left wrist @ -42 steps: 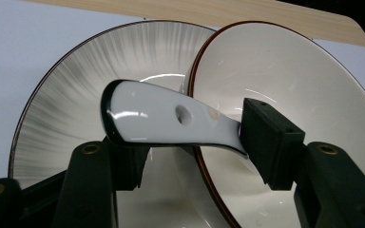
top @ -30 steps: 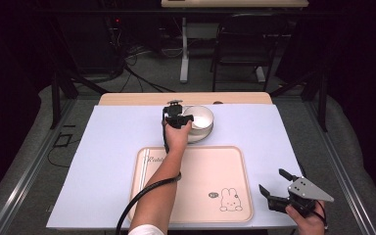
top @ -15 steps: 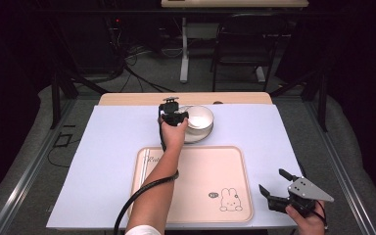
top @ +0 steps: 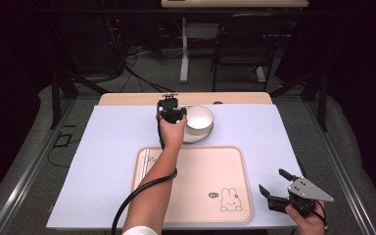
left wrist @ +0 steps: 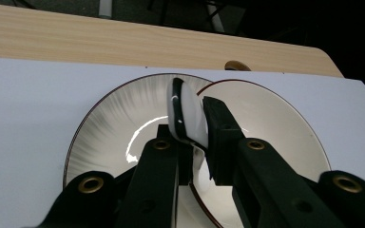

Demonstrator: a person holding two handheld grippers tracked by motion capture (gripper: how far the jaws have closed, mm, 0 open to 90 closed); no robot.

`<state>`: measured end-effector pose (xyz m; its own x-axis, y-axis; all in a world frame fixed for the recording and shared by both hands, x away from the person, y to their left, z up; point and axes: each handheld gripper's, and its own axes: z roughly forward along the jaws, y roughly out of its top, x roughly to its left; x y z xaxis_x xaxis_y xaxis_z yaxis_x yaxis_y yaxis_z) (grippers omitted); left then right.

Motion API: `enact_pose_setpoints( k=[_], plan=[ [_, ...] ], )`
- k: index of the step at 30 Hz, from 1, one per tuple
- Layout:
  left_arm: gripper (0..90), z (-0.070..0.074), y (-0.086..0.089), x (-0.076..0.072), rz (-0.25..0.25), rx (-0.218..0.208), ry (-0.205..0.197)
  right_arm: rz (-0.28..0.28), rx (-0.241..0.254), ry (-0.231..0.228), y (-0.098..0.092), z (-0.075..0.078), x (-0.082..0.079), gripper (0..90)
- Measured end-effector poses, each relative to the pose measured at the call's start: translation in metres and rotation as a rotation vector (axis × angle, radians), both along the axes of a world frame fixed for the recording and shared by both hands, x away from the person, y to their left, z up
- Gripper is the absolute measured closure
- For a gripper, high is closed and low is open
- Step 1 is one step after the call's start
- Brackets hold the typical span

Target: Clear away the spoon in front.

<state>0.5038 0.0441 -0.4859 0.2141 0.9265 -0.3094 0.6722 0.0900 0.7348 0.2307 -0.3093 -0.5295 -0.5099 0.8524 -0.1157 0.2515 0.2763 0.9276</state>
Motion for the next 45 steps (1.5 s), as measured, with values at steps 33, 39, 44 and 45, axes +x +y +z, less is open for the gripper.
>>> enact_pose_setpoints(
  k=[33, 39, 44, 45],
  plan=[
    [84.7, 0.058, 0.019, -0.02, -0.053, -0.01, -0.046, 0.001, -0.003, -0.001, 0.0, 0.0, 0.001, 14.4],
    [84.7, 0.066, 0.031, -0.031, -0.063, -0.009, -0.054, 0.002, -0.006, 0.002, 0.001, 0.0, 0.001, 14.4],
    [84.7, 0.069, 0.042, -0.042, -0.091, -0.009, -0.051, -0.002, -0.005, 0.002, 0.0, 0.0, 0.001, 14.5],
    [84.7, 0.069, 0.043, -0.044, -0.094, -0.009, -0.048, -0.002, -0.007, 0.001, 0.0, 0.0, 0.001, 14.4]
  ],
)
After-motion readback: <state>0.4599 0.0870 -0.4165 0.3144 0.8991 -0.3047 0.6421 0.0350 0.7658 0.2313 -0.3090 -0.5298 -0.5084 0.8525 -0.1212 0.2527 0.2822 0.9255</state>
